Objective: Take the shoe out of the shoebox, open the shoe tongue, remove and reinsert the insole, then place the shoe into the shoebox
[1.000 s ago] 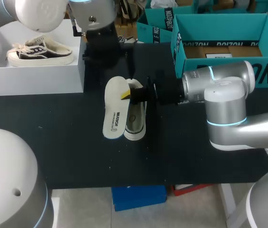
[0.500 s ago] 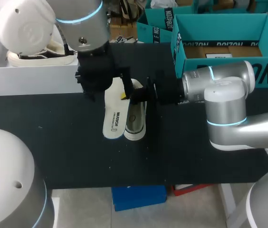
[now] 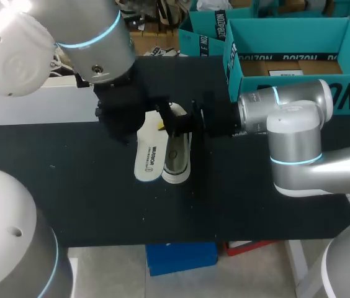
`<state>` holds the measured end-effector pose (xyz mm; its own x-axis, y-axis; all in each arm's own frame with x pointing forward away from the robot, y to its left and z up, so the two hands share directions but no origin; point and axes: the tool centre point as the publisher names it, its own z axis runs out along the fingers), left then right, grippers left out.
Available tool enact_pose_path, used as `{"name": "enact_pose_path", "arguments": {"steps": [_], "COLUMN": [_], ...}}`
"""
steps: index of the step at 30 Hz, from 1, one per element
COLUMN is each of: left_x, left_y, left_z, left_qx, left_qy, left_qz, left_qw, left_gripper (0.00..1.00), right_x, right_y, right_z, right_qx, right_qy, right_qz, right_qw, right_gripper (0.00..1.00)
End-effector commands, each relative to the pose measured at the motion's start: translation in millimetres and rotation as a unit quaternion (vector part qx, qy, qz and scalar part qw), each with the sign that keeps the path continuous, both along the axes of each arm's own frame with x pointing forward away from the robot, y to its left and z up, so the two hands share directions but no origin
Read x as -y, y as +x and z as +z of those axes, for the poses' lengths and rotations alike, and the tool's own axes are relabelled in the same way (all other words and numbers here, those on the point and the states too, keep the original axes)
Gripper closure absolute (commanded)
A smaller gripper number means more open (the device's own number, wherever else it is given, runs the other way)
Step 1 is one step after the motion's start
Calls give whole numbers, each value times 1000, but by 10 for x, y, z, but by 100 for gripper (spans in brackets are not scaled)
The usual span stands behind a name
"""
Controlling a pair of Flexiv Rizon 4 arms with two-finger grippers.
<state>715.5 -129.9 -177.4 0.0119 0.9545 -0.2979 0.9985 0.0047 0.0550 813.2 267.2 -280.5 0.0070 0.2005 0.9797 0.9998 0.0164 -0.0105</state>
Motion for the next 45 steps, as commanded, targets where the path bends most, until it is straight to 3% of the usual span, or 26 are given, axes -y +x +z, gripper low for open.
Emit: {"name": "enact_pose_path", "arguments": {"steps": [1,10,19,26,29,30,31,45], "left_x": [-268,-453,-646,-851,-941,-963,-958,-958], "left_y": [-98,-90,-72,3,69,103,147,147], "left_z": [-39,119,-31,-173,-255,-282,-304,-304], "left_qx": [23,38,30,56,47,40,40,40], "left_qy": [-114,-244,-367,-421,-431,-419,-370,-370], "left_qz": [18,26,39,52,68,80,100,100], "left_qw": [993,969,929,904,899,904,923,923], "left_gripper": [0,0,0,0,0,0,0,0], "right_x": [-14,-14,-14,-14,-14,-14,-14,-14], "right_y": [-4,-4,-4,-4,-4,-4,-4,-4], "right_z": [-8,-8,-8,-8,-8,-8,-8,-8], "right_qx": [0,0,0,0,0,0,0,0], "right_qy": [0,0,0,0,0,0,0,0], "right_qz": [-2,-2,-2,-2,-2,-2,-2,-2], "right_qw": [1000,1000,1000,1000,1000,1000,1000,1000], "right_gripper": [100,100,100,100,100,100,100,100]}}
